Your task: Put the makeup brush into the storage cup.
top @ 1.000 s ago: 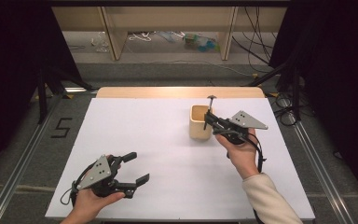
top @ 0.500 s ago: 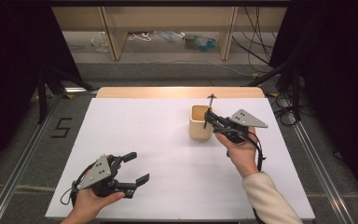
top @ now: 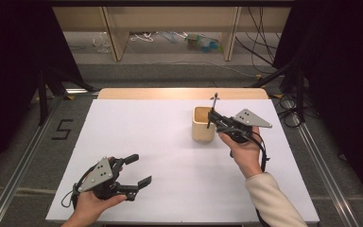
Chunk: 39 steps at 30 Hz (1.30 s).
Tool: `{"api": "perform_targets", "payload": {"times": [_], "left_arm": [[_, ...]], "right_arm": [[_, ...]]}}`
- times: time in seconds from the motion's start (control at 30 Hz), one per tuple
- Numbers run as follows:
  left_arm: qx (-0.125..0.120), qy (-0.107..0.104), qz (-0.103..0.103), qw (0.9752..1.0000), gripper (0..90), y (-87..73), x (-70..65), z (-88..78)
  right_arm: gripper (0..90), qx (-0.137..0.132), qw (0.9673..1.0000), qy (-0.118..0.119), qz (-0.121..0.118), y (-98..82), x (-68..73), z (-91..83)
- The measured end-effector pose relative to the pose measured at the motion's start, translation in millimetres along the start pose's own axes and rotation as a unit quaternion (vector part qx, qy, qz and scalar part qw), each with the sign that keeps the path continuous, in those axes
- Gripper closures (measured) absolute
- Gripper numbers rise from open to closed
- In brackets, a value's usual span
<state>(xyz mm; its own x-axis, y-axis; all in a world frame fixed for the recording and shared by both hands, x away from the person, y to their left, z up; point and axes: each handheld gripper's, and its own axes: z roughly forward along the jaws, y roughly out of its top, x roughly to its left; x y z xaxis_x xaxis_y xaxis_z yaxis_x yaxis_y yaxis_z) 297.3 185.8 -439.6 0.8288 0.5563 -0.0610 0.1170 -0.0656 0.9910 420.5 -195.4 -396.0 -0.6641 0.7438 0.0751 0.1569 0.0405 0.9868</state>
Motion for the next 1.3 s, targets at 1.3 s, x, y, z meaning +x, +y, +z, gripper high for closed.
{"api": "perform_targets", "payload": {"times": [1.3], "left_arm": [[0.0,0.004,-0.007,1.0,16.4,-0.2,-0.3,-0.3]], "right_arm": [[84.2,-0.003,0.9999,-0.016,-0.001,7.0,-8.4,8.1]]}}
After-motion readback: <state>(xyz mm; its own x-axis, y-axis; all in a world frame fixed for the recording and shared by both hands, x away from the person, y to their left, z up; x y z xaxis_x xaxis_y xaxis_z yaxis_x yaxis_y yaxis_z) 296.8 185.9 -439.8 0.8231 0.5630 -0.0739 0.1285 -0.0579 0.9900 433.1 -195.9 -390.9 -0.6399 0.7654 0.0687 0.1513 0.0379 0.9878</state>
